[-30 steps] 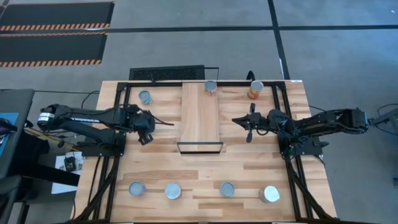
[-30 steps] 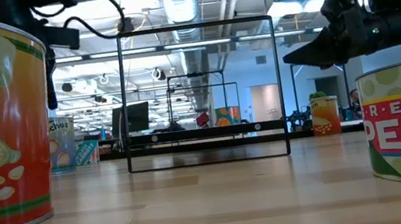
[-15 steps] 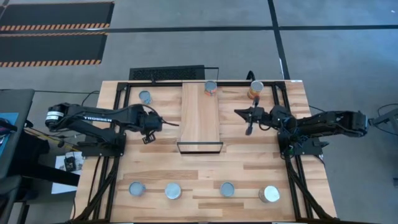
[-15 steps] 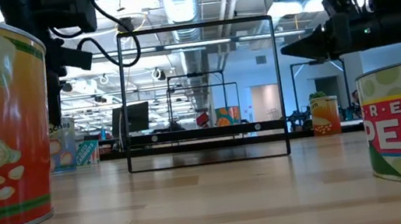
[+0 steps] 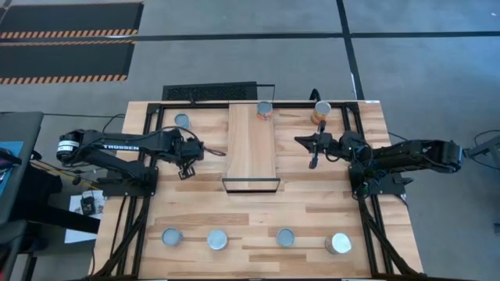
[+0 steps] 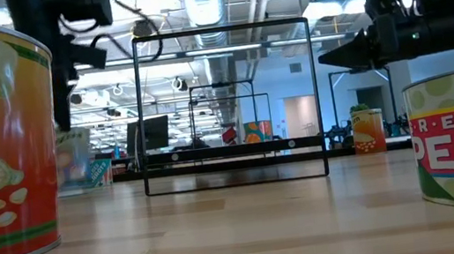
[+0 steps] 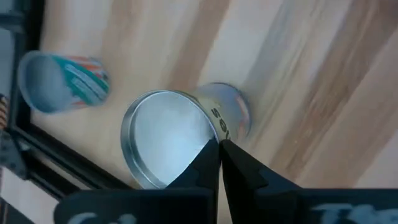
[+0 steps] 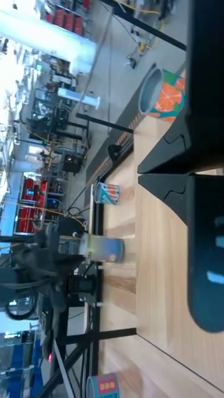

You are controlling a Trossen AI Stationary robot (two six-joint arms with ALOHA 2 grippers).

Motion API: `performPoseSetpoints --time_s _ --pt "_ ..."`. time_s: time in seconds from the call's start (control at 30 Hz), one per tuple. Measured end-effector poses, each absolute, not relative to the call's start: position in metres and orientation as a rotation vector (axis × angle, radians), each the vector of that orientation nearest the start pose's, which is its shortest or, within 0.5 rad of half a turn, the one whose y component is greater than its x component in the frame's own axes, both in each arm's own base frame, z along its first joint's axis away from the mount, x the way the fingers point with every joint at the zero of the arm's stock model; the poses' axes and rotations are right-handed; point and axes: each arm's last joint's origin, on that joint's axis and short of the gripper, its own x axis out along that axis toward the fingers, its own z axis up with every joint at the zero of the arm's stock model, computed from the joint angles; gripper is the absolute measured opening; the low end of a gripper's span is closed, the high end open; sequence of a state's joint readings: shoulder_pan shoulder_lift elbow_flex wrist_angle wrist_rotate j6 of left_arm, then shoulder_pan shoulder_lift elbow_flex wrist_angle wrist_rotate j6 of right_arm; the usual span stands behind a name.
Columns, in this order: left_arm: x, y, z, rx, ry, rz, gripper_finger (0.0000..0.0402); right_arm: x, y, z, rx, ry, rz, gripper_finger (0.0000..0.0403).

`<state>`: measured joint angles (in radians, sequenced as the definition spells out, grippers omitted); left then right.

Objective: Pick and place cans onto a shelf
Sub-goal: Put the left large blue can on the shelf

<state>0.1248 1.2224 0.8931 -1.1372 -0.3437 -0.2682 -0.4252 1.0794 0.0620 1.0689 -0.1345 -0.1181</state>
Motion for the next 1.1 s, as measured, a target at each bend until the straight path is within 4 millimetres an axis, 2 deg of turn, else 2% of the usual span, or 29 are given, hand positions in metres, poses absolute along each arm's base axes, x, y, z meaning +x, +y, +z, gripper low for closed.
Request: performPoseSetpoints --time_s 0.3,0.43,0.53,0.73,0.87,1.1 --pt "0.208 0.053 0.3 -0.05 1.198 0.592 0.0 0.161 -0.06 0.16 -0.095 0.007 -0.246 0.0012" --pt "0.232 0.058 0.319 -0.045 1.13 0.541 0.0 0.163 -0.056 0.161 -0.099 -0.002 -0.218 0.0012" --pt "0.259 0.062 0.328 -0.01 1.116 0.492 0.0 0.163 -0.055 0.161 -0.106 -0.006 -0.213 0.0012" --pt "0.322 0.082 0.33 0.091 1.148 0.425 0.0 0.163 -0.055 0.161 -0.108 -0.007 -0.217 0.0012" --pt "0.36 0.097 0.323 0.145 1.168 0.398 0.0 0.163 -0.055 0.161 -0.109 -0.004 -0.217 0.0012" --pt "0.405 0.112 0.31 0.187 1.166 0.378 0.0 0.163 -0.055 0.16 -0.106 0.006 -0.216 0.0012"
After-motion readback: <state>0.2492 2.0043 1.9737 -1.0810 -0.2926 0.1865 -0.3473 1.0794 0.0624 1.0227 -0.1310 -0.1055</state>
